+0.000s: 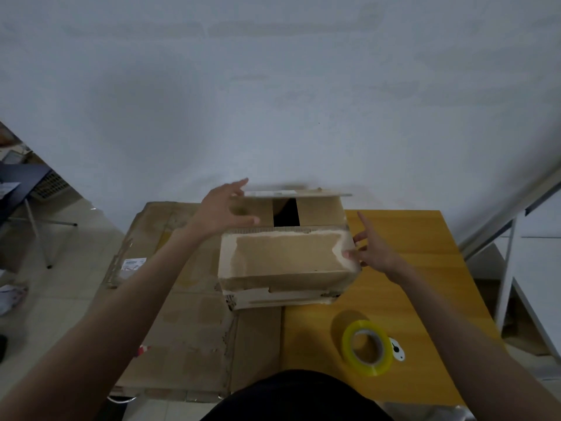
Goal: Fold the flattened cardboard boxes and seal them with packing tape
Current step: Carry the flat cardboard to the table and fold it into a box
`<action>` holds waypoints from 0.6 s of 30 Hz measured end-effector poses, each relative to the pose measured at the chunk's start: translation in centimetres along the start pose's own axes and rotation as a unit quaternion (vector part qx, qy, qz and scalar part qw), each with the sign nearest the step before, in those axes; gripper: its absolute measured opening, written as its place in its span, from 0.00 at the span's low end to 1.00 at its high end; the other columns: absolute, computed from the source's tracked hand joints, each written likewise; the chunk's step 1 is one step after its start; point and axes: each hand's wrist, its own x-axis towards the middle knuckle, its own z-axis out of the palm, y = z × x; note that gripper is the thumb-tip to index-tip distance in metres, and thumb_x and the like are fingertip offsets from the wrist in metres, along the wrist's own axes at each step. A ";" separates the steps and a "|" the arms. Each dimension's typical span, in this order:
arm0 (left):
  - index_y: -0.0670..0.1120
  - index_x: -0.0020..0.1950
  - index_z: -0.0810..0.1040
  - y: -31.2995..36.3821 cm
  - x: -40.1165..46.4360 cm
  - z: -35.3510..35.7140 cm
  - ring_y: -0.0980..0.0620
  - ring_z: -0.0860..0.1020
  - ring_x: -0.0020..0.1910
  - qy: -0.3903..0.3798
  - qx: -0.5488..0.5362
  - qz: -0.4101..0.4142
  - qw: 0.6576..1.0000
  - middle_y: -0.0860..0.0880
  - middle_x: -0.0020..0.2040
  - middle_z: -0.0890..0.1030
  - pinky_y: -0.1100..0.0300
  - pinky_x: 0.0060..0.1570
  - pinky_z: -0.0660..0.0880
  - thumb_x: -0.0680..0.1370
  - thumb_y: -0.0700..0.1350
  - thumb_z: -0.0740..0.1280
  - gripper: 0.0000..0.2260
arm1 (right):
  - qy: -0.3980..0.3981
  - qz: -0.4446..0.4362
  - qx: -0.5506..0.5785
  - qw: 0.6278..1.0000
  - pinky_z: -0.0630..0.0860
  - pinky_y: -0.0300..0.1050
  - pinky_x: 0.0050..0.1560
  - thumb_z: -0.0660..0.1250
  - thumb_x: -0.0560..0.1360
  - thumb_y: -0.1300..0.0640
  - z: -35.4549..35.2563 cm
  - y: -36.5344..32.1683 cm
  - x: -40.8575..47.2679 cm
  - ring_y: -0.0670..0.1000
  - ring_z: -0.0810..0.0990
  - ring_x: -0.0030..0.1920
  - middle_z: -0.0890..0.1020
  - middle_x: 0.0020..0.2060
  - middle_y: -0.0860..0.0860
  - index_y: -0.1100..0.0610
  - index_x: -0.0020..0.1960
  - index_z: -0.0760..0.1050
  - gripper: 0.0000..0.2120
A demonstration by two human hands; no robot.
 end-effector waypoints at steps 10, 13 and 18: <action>0.61 0.77 0.64 -4.4 -4.3 4.7 0.50 0.41 0.80 -0.083 0.044 -0.061 0.994 0.53 0.82 0.41 0.42 0.75 0.51 0.76 0.64 0.67 0.30 | -0.085 -0.024 -0.101 0.991 0.71 0.63 0.65 0.67 0.79 0.59 -0.1 -0.9 0.8 0.60 0.62 0.74 0.59 0.75 0.52 0.46 0.81 0.43 0.42; 0.60 0.76 0.66 -3.6 -4.6 4.6 0.44 0.54 0.79 -0.067 -0.025 -0.105 0.992 0.49 0.82 0.47 0.45 0.74 0.58 0.78 0.57 0.69 0.28 | -0.085 -0.017 -0.050 0.995 0.66 0.62 0.71 0.66 0.80 0.58 0.7 -1.6 1.0 0.57 0.59 0.77 0.56 0.78 0.49 0.47 0.81 0.48 0.37; 0.53 0.76 0.69 -2.3 -4.4 4.3 0.45 0.63 0.75 -0.052 -0.064 -0.090 0.993 0.50 0.79 0.57 0.47 0.72 0.65 0.78 0.49 0.71 0.26 | -0.035 -0.019 0.003 0.999 0.66 0.60 0.72 0.66 0.80 0.52 1.6 -2.5 0.7 0.55 0.62 0.76 0.57 0.79 0.49 0.51 0.81 0.52 0.35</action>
